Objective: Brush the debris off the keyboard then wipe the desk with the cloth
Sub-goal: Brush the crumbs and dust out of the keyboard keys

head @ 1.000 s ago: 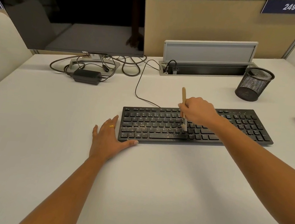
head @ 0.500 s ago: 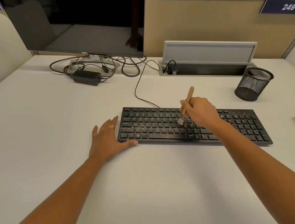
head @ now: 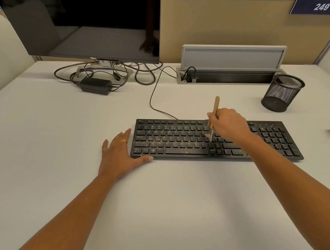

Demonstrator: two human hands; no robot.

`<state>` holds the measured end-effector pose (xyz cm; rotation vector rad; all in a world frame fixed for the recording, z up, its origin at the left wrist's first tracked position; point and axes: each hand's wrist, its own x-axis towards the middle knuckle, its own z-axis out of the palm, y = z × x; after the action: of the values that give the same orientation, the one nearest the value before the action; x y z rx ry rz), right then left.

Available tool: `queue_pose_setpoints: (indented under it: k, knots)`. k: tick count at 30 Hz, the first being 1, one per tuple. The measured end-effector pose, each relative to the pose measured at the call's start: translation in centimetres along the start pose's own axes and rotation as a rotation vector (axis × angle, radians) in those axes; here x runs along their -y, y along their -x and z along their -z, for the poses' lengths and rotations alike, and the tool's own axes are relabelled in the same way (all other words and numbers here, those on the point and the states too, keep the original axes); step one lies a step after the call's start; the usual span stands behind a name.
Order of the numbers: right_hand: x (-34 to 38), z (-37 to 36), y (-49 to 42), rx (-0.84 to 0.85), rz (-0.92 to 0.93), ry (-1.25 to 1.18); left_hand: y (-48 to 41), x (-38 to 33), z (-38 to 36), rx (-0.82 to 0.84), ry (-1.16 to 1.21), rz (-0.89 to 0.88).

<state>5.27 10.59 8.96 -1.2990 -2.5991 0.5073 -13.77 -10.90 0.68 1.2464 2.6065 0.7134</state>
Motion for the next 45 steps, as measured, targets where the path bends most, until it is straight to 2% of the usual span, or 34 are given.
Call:
queue_pose_setpoints:
  k: [2, 6, 12, 15, 18, 24, 30, 34, 38, 41, 45]
  knots:
    - [0.1, 0.4, -0.1, 0.013, -0.016, -0.011, 0.0, -0.1, 0.0, 0.001, 0.006, -0.006]
    - [0.2, 0.5, 0.0, -0.087, -0.028, -0.103, 0.0, 0.0, 0.0, -0.002, 0.005, -0.003]
    - [0.3, 0.2, 0.2, 0.050, -0.019, -0.055, 0.1, 0.0, -0.1, -0.001, 0.014, -0.006]
    - [1.1, 0.5, -0.1, 0.005, -0.012, -0.124, 0.0, 0.0, 0.0, -0.006, 0.016, -0.003]
    - [1.3, 0.1, 0.1, -0.046, 0.011, -0.090, 0.0, 0.1, -0.1, -0.004, 0.009, -0.004]
    - [1.3, -0.2, 0.2, 0.047, 0.012, 0.036, -0.1, 0.1, -0.2, -0.018, 0.017, -0.003]
    - [1.3, 0.0, 0.1, -0.058, 0.002, -0.098, 0.0, 0.1, -0.1, -0.019, 0.016, -0.004]
    - [1.2, -0.5, 0.3, -0.009, 0.015, -0.023, 0.0, 0.0, -0.1, -0.002, 0.020, -0.003]
    - [1.1, 0.1, 0.0, 0.039, 0.016, -0.101, 0.0, 0.0, -0.1, -0.012, 0.014, 0.002]
    - [0.6, 0.4, 0.1, 0.033, 0.005, 0.001, 0.0, 0.0, -0.1, -0.019, 0.007, 0.002]
    - [0.1, 0.6, -0.1, -0.089, -0.021, 0.176, 0.0, 0.0, -0.1, -0.024, 0.007, 0.001]
